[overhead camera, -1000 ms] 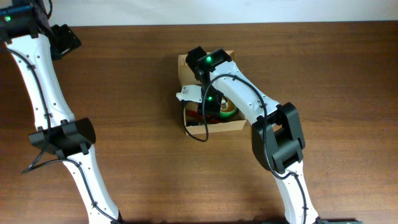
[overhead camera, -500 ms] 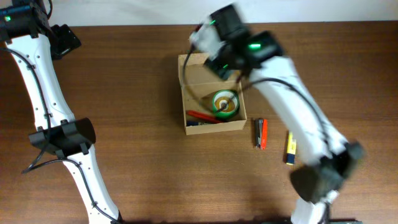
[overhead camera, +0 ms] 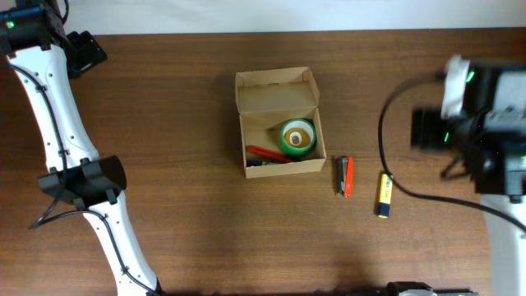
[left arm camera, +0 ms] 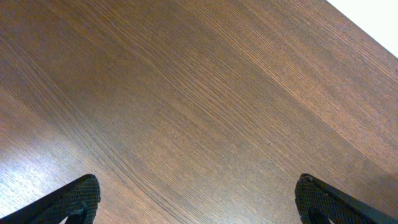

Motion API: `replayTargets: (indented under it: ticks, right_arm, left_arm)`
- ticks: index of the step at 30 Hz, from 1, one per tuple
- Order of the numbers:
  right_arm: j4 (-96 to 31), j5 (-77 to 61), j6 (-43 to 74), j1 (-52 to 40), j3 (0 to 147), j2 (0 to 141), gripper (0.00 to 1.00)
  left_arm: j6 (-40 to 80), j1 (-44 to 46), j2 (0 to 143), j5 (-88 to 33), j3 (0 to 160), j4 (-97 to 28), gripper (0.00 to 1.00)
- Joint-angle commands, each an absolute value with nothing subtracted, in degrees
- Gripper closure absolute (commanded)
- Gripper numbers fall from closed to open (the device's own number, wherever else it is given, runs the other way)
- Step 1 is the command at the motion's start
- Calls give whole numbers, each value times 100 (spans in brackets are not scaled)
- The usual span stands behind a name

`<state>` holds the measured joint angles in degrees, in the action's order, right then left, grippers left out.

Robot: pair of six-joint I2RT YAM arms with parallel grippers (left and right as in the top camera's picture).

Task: Pack container
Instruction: 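Move the right gripper back to the yellow highlighter, then grasp the yellow highlighter with the right gripper and lift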

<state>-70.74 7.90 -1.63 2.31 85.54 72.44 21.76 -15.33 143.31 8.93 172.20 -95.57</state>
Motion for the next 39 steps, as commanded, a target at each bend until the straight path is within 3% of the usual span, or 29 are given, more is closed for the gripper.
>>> replayTargets:
  ticks: [1,7,12,17,26,28,30,31,34,39]
  right_arm:
    - [-6932,727,554,390,7284,7437,22]
    - [-5577,451,628,384,5428,7898,17]
    - [-5127,167,663,390,5245,8613,17]
    - [-4884,60,871,388,5245,9424,28]
    - [-4624,34,950,390,5245,9824,37]
    - [-4622,40,950,390,5245,9824,51]
    - [-4602,40,950,390,5245,9824,78]
    - [-4593,40,950,390,5245,9824,85]
    - [-4584,40,952,397,5245,9824,95]
    - [-4563,-259,1013,622,5411,9808,96]
  left_arm:
    - [2021,-1527,14346,878,17255,-9561,0]
    - [1999,-1527,14346,878,17255,-9564,0]
    - [1999,-1527,14346,878,17255,-9564,0]
    - [1999,-1527,14346,878,17255,-9570,0]
    - [1959,-1527,14346,878,17255,-9666,0]
    - [1959,-1527,14346,878,17255,-9666,0]
    - [1959,-1527,14346,878,17255,-9666,0]
    - [1959,-1527,14346,878,17255,-9666,0]
    - [1959,-1527,14346,880,17255,-9666,0]
    - [1959,-1527,14346,880,17255,-9666,0]
